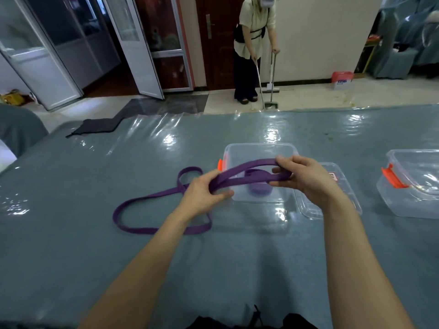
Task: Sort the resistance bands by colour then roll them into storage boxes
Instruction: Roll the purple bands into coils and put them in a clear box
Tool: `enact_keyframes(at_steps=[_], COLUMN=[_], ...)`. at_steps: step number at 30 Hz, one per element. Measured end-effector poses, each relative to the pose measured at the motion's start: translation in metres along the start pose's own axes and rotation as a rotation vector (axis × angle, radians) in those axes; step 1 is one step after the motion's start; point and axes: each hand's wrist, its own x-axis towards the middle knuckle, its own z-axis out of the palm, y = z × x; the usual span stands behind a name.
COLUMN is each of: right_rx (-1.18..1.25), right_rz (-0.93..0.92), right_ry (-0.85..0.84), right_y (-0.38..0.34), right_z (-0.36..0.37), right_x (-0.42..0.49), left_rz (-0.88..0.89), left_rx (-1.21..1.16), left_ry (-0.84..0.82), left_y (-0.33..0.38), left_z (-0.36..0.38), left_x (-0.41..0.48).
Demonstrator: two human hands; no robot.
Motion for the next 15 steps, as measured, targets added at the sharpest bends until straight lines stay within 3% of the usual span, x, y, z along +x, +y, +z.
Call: enact_keyframes(at_steps=[4, 12, 15], right_rx=[0.223, -0.168, -0.002], right_rz=[-0.012, 0.113, 0.084], right_ry=[0.037, 0.022, 0.021], right_y=[-0.014, -0.008, -0.013], right_z=[0.013, 0.025, 0.026], right_x=[-0.003, -0.002, -0.005], left_rz=[0.033, 0.065, -0.02], left_rx=[-0.036, 0.139, 0.182], left_ry=[-0.119, -0.142, -0.302], left_y=[0.031, 0.031, 0.024], left_z=[-0.057, -0.096, -0.089], left_x=[0.01, 0.022, 0.013])
